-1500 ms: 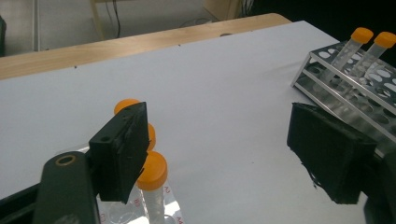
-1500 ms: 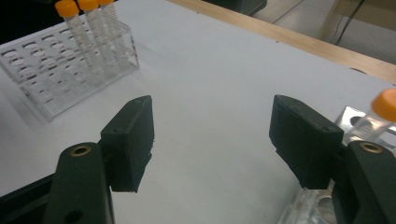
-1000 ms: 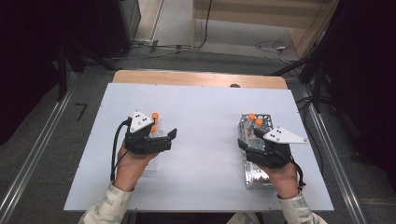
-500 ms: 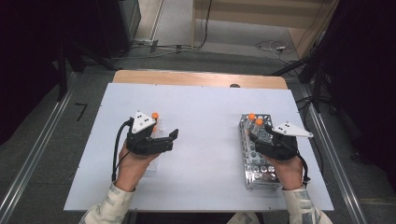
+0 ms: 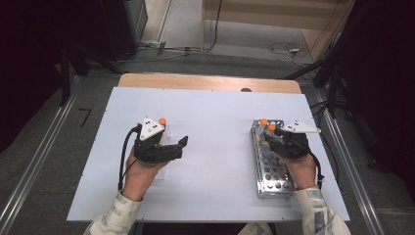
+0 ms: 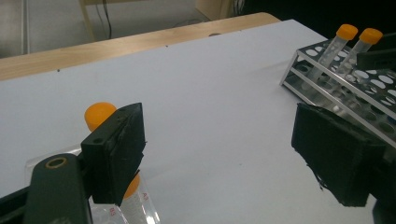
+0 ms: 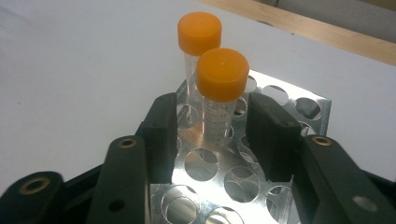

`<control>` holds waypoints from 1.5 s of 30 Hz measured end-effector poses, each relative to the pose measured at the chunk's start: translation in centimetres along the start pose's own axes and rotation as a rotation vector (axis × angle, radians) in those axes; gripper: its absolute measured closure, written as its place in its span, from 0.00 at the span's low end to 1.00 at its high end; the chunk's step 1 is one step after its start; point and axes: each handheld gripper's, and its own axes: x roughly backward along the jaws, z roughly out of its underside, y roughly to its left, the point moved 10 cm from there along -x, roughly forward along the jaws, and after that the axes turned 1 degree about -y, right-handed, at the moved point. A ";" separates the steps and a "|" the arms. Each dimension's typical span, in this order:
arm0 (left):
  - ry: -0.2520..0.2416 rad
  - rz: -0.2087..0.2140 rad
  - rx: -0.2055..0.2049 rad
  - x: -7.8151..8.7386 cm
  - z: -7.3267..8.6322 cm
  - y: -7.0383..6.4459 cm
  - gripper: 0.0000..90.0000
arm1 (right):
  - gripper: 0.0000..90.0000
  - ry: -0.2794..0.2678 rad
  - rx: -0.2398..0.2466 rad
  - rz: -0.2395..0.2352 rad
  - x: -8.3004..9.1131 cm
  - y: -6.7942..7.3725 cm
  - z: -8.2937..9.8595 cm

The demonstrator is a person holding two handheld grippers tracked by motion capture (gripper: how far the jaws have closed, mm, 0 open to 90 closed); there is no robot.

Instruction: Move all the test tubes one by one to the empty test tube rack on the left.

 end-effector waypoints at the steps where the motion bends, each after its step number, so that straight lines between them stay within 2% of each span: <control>1: 0.000 0.000 0.000 0.0 0.0 0.0 0.20 | 0.59 0.006 0.001 0.001 -0.1 0.0 0.0; 12: 0.005 0.003 -0.001 -0.3 0.1 -0.3 0.20 | 0.68 0.052 -0.008 0.014 -1.0 -0.3 0.0; 16: 0.004 0.004 -0.002 -0.2 0.1 -0.2 0.20 | 0.74 0.082 0.007 0.028 -1.4 -0.3 0.1; 19: 0.005 0.003 0.000 -0.3 0.2 -0.2 0.20 | 0.78 0.081 0.004 0.033 -1.4 -0.3 0.1; 29: 0.004 0.001 0.000 -0.2 0.1 0.0 0.20 | 0.79 0.022 -0.022 0.018 -0.5 -0.5 -0.7; 36: 0.002 0.001 -0.002 -0.2 0.1 -0.1 0.20 | 0.79 -0.038 -0.040 0.018 1.1 -0.7 -2.0; 45: -0.001 0.004 -0.001 -0.1 0.1 -0.1 0.20 | 0.79 -0.102 -0.040 0.017 3.3 -0.5 -3.6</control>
